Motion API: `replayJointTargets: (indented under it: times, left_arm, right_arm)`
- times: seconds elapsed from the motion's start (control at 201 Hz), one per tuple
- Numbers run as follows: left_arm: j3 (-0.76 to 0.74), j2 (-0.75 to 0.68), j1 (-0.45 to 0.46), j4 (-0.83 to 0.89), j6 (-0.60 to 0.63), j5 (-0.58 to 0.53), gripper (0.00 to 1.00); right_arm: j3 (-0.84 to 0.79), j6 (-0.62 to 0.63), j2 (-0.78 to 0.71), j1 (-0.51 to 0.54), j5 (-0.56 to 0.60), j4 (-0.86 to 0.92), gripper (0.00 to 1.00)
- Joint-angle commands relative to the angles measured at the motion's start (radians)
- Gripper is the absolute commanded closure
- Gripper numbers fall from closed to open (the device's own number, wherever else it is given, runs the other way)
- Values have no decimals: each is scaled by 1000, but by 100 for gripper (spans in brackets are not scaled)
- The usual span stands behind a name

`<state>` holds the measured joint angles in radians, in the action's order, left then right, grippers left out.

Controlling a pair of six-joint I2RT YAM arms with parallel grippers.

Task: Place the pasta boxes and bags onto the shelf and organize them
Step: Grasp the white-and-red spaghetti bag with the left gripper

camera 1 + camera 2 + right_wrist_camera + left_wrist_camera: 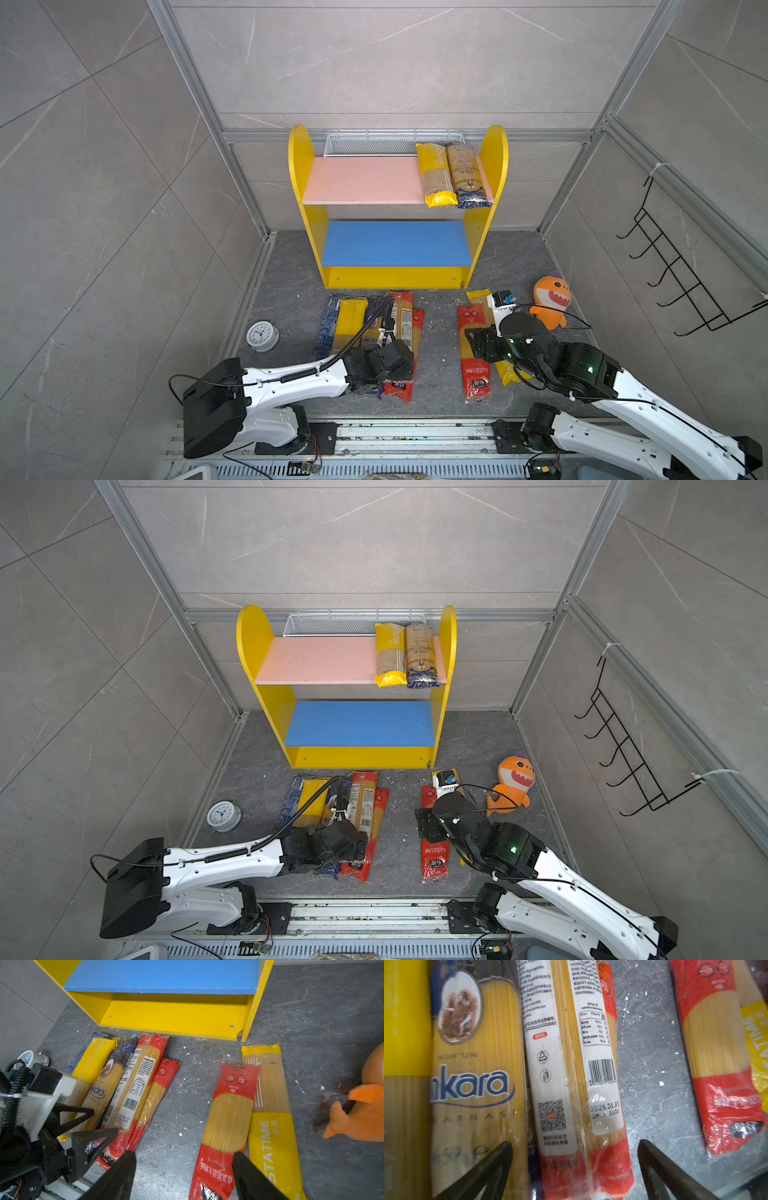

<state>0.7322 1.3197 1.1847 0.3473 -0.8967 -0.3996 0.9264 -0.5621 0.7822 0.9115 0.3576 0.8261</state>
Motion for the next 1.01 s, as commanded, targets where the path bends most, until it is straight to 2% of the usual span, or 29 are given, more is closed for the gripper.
replayJointTargets:
  times: [0.0,0.413,0.837,0.936,1.001]
  left_arm:
    - [45,55,4,-36,-31,-32,3]
    - [-8,102,3,-51,-109,-55,1]
    - [44,260,2,-88,-76,-37,1]
    - [32,262,2,-94,-80,-35,5]
    - [19,260,3,-105,-82,-36,18]
  right_arm:
    - [-20,-13,-20,6,-3,31,23]
    - [-51,-15,-61,6,8,47,22]
    - [-79,-53,-64,6,-28,31,22]
    - [-80,-55,-63,6,-27,34,22]
    - [-80,-57,-60,5,-28,33,22]
